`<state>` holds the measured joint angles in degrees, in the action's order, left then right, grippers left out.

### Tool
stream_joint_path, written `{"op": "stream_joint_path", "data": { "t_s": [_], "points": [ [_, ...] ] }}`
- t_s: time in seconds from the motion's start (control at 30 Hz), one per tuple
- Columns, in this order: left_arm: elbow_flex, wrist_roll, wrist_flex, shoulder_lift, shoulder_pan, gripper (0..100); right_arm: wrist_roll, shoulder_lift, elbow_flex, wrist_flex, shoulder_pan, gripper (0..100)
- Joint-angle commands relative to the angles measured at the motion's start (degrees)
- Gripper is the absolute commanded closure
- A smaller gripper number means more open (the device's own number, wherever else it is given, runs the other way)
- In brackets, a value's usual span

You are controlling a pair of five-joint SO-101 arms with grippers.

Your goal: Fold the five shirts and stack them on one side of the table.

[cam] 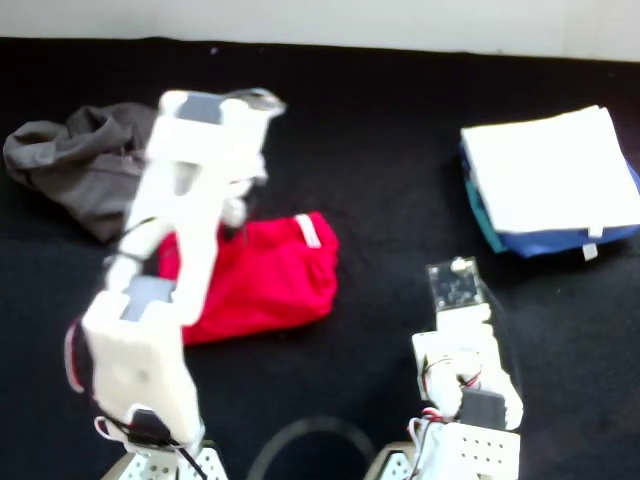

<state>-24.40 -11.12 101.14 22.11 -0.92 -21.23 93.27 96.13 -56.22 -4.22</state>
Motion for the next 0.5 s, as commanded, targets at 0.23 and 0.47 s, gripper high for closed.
{"op": "stream_joint_path", "data": {
  "t_s": [0.23, 0.47],
  "points": [
    [17.54, -11.96, 0.88, -26.24, 15.78, 99, -0.18, -4.44, -10.59, -4.0, 6.29, 99.1],
    [19.56, -12.04, 0.88, -28.62, 20.88, 99, 8.7, -30.99, -33.98, -7.96, 25.1, 99.1]
  ]
}}
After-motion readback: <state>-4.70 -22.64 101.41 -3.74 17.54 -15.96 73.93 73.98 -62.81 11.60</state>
